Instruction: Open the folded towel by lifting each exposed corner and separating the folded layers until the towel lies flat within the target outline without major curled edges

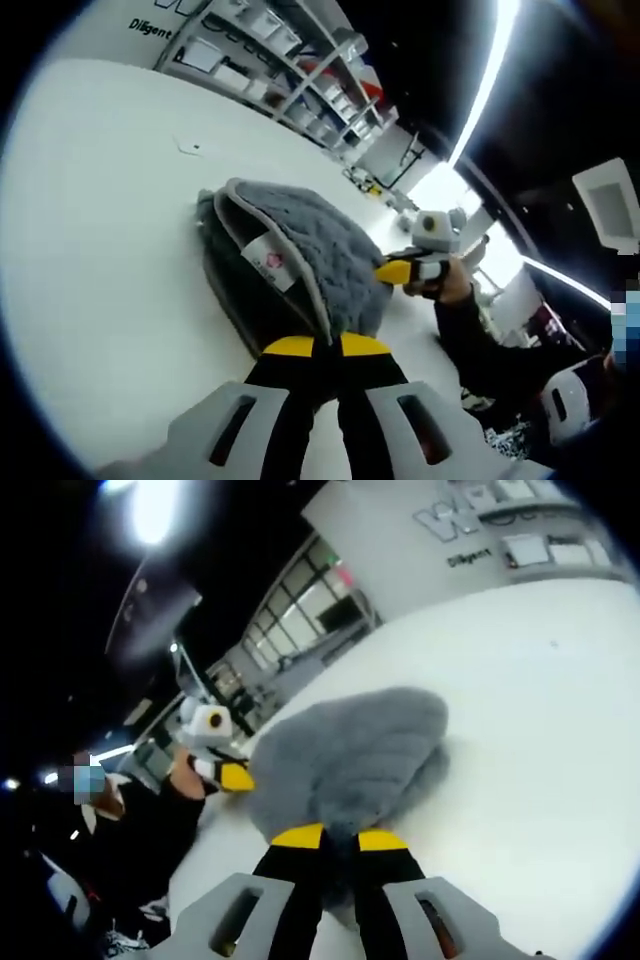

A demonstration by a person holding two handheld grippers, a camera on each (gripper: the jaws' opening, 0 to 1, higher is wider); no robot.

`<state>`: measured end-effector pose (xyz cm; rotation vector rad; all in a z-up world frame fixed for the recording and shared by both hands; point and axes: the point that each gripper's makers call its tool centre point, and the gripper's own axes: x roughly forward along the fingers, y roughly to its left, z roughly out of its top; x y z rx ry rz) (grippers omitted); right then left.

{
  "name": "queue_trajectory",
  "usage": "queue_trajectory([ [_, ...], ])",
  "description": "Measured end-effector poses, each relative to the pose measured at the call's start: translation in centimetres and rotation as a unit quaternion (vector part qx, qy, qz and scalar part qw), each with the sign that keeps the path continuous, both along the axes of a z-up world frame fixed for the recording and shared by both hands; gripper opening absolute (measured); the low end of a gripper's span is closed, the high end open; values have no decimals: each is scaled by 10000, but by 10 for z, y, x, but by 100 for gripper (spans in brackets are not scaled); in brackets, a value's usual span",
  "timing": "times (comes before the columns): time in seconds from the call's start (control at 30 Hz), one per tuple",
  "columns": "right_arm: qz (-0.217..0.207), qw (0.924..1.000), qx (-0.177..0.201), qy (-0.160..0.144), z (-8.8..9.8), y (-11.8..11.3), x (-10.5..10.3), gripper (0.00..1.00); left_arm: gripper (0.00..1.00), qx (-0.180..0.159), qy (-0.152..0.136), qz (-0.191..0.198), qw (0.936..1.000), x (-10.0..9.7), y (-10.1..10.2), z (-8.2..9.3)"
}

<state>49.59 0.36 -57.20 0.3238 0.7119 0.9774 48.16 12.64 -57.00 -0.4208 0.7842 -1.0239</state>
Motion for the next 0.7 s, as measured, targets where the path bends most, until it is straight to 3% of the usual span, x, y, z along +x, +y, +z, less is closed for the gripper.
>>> queue_trajectory([
  [0.7,97,9999,-23,-46,0,1,-7,5,3,63,-55,-53,10000,-5,1,-1],
])
